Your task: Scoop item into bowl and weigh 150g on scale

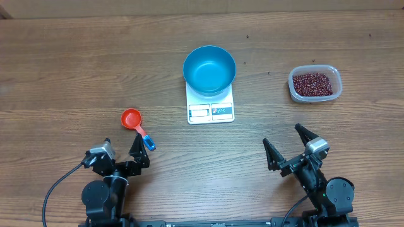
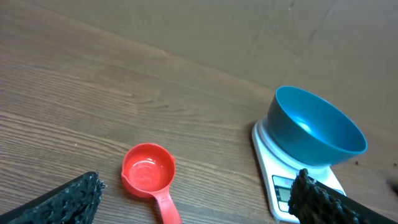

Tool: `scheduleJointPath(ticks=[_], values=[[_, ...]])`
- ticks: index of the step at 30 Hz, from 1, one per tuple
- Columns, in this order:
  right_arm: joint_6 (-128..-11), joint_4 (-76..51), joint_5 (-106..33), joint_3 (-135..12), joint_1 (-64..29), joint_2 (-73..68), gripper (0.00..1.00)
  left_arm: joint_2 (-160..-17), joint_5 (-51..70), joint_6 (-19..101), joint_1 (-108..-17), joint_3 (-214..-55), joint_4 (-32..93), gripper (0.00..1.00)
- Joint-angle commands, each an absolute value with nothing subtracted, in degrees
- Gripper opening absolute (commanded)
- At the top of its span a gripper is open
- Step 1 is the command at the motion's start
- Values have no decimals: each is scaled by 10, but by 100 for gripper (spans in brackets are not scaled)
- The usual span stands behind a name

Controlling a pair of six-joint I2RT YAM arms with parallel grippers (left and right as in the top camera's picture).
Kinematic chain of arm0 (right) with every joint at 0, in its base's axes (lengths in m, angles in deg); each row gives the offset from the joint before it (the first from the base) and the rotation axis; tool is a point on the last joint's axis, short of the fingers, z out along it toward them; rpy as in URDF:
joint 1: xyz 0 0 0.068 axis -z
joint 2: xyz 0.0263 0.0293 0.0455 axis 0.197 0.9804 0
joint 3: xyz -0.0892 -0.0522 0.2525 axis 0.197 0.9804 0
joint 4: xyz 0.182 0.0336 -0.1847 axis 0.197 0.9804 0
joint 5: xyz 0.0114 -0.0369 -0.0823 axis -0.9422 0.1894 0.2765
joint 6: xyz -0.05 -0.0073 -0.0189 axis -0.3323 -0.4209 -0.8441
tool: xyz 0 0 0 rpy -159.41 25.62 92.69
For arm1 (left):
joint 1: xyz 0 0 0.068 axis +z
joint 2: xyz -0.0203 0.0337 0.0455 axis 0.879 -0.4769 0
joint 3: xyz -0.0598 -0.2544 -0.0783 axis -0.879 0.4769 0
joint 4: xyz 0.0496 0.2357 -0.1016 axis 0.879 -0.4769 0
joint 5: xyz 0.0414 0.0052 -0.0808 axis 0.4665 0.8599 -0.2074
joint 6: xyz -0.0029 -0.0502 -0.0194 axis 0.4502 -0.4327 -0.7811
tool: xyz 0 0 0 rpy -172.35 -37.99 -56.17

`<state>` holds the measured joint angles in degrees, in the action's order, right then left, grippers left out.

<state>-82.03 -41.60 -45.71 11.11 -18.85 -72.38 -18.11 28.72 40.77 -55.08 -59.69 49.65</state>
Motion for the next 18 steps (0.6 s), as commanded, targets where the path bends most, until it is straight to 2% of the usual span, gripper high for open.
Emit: scheduleJointPath(ticks=[1,5,10,14,18], values=[[-820,-420,-453,117,-189,-728,100,-175,278,361,-547,-594,502,100],[-820,-420,-453,117,-189,-728,100,-176,197,360,-547,-602,514,100],[-820,-420,-453,117,-189,-728,100,-244,214,396,-547,-692,458,100],[-820,-420,-453,117,-189,-728,100,-395,254,457,-548,-821,385,100],[-820,-420,-453,117,-189,-728,100,-572,324,487,-548,-988,255,100]])
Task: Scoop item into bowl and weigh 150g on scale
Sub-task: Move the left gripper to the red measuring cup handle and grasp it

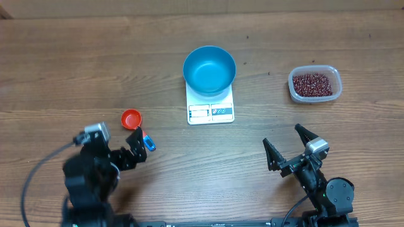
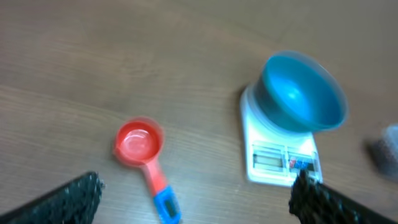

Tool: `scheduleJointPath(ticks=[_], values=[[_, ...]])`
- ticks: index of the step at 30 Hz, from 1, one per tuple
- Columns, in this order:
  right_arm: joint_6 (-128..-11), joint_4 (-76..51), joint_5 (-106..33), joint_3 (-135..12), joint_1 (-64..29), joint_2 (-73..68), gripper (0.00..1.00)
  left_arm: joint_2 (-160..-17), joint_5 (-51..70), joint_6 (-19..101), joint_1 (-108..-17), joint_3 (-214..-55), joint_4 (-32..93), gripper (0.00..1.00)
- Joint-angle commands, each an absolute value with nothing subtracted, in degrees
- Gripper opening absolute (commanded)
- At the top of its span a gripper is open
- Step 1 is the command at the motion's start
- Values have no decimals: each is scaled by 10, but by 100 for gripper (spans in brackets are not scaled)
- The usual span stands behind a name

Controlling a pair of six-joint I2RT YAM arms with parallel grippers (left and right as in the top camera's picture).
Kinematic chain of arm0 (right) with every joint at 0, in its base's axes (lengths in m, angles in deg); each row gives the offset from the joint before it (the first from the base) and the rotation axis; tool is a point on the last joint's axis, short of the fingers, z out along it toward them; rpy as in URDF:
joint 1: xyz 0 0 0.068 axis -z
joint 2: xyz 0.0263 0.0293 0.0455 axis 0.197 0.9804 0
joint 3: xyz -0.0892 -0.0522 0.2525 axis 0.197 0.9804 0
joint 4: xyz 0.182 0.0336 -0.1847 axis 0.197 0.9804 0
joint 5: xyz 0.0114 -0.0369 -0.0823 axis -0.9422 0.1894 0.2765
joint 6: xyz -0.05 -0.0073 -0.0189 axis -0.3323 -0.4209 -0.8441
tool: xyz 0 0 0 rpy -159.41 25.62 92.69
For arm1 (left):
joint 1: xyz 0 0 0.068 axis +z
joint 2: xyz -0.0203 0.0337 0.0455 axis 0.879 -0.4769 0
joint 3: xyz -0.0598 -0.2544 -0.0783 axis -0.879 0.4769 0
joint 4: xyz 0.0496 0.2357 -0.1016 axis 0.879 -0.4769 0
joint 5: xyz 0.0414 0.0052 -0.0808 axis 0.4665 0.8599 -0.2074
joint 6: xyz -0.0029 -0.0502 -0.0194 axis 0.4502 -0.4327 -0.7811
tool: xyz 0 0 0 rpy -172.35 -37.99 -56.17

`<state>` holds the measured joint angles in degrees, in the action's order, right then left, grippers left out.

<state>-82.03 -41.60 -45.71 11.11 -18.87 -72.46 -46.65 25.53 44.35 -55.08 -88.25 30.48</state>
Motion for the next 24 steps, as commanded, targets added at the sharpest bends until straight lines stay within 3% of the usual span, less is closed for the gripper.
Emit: scheduleJointPath(ticks=[1,5,11,17,24], values=[[-820,-420,-453,117,-189,-728,100,-602,341,487,-548,-1018,228,100],[-820,-420,-453,117,-189,-728,100,-702,351,487,-548,-1100,166,100],[-820,-420,-453,117,-189,-728,100,-793,253,485,-548,-1107,202,100],[-820,-420,-453,117,-189,-728,100,-909,233,483,-548,-1107,197,100],[-820,-420,-453,117,-189,-728,100,-974,315,435,-585,-1106,193,100]])
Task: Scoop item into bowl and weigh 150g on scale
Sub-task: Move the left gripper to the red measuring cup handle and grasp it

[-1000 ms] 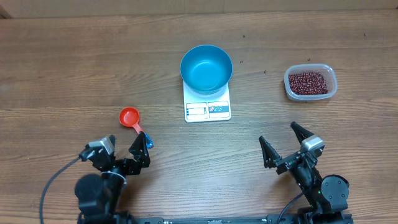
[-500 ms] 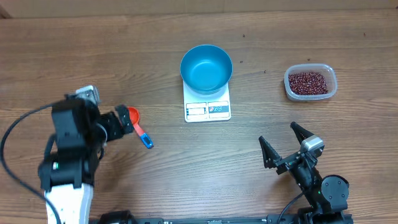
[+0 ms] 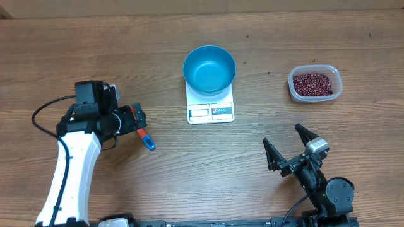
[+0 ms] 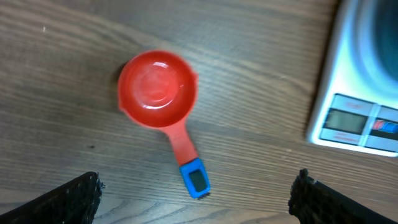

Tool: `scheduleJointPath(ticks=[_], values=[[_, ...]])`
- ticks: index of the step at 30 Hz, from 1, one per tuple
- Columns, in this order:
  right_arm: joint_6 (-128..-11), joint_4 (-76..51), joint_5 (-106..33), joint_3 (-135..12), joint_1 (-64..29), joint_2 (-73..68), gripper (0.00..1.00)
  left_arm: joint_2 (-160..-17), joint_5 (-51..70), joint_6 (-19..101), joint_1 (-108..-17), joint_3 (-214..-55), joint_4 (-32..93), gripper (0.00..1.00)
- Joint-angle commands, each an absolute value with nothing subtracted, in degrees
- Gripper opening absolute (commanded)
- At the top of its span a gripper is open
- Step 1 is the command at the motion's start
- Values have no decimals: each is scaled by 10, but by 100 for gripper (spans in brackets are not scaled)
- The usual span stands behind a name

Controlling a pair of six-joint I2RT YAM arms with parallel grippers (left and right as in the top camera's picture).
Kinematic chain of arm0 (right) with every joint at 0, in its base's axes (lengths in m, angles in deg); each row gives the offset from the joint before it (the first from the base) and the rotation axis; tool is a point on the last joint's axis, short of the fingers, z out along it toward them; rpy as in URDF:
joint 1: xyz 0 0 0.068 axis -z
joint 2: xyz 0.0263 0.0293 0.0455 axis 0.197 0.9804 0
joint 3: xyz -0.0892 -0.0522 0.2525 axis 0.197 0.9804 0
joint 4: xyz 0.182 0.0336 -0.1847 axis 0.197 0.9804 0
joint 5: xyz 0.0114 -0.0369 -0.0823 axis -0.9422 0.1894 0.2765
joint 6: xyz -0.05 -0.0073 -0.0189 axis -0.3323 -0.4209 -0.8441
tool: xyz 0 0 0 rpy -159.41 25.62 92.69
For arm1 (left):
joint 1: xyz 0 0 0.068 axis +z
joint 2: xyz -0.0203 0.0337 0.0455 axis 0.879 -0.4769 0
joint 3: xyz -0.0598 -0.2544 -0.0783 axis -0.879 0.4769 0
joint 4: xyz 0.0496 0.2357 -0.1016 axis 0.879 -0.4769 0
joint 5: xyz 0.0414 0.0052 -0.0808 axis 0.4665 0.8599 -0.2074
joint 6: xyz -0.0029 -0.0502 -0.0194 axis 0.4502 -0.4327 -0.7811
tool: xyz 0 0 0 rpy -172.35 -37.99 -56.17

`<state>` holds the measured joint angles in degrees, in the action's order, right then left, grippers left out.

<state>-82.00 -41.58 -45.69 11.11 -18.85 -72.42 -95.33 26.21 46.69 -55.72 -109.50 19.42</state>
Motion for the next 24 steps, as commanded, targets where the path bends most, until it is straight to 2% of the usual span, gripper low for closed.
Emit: scheduleJointPath(ticks=[1,5,9,12,15,24], values=[[-820,-420,-453,117,-189,-728,100,-980,331,426,-598,-1106,195,100],[-820,-420,-453,117,-189,-728,100,-1000,387,393,-640,-1105,208,100],[-820,-420,-453,117,-189,-728,100,-1017,393,359,-642,-1093,217,100],[-820,-420,-453,117,-189,-728,100,-1026,396,314,-642,-1080,223,93],[-820,-420,-453,117,-189,-728,100,-1037,403,267,-642,-1072,229,92],[-820,-420,-453,117,-189,-728,100,-1096,400,247,-642,-1072,259,85]])
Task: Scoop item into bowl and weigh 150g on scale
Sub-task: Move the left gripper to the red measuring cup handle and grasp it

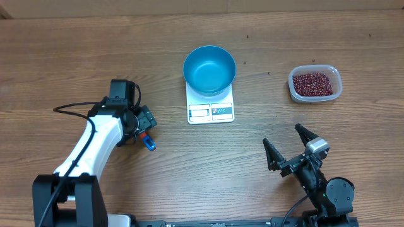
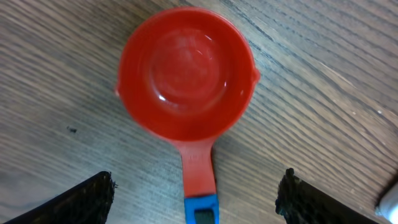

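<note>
A red measuring scoop [image 2: 186, 79] with a blue handle tip [image 2: 201, 214] lies on the wooden table. My left gripper [image 2: 196, 200] hangs open just above it, one finger [image 2: 74, 200] on each side of the handle. From overhead the left gripper [image 1: 140, 126] hides the cup, and only the blue tip [image 1: 149, 143] shows. The blue bowl [image 1: 209, 68] stands empty on the white scale [image 1: 211, 110]. A clear tub of red beans [image 1: 314, 84] sits at the right. My right gripper [image 1: 281, 133] rests open near the front edge, holding nothing.
The left arm [image 1: 95, 148] stretches from the front left toward the scoop, its cable looping off to the left. The scale's corner [image 2: 388, 205] shows at the right edge of the left wrist view. Bare wood lies between scale and tub.
My left gripper has moved right and lower over the scoop, which now fills the wrist view. Its jaws stay open, and the scoop lies where it was. The right arm is still.
Both arms first rested at the front edge with open grippers, the scoop lying ahead of the left one. The left arm then rose, stood over the table's left side looking down at the scoop, and now hangs close above the handle.
</note>
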Tool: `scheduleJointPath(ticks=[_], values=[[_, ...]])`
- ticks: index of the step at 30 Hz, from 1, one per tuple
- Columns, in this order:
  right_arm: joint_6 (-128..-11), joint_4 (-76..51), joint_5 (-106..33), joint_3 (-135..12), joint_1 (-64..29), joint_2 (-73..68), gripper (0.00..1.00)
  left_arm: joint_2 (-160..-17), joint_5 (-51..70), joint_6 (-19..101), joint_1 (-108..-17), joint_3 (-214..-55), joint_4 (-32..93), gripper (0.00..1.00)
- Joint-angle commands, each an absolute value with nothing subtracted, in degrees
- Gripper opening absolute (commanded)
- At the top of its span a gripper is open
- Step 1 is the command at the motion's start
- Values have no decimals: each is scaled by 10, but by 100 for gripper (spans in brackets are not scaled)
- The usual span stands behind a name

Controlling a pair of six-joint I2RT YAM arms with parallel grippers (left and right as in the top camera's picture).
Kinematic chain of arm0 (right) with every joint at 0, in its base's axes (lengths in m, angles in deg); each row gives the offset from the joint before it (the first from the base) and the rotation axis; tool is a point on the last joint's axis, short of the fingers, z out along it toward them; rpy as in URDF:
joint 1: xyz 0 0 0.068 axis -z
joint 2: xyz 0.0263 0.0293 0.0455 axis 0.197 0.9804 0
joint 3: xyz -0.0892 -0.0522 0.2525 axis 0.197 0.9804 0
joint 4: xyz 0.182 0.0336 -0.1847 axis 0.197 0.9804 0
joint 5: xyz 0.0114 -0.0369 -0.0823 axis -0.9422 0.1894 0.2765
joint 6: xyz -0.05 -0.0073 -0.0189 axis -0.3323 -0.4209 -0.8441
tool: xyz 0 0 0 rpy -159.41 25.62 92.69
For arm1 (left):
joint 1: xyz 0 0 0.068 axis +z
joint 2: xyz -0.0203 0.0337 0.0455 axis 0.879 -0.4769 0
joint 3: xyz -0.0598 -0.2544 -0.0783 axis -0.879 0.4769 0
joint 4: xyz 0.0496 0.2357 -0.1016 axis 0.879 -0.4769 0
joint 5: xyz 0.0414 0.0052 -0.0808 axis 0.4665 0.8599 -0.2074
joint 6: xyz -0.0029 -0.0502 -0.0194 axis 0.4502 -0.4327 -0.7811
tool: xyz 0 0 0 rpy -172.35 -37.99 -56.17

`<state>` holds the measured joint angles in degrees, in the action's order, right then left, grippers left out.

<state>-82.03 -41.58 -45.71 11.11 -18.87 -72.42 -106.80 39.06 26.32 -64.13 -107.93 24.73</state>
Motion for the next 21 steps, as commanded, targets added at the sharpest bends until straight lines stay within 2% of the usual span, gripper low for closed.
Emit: scheduleJointPath(ticks=[1,10,12,16,21], values=[[-820,-420,-453,117,-189,-728,100,-1108,400,246,-642,-1072,268,82],[-820,-420,-453,117,-189,-728,100,-1150,400,221,-642,-1072,301,70],[-820,-420,-453,117,-189,-728,100,-1159,400,221,-642,-1072,303,58],[-820,-420,-453,117,-189,-728,100,-1177,400,221,-642,-1072,303,42],[-820,-420,-453,117,-189,-728,100,-1182,400,221,-642,-1072,305,35]])
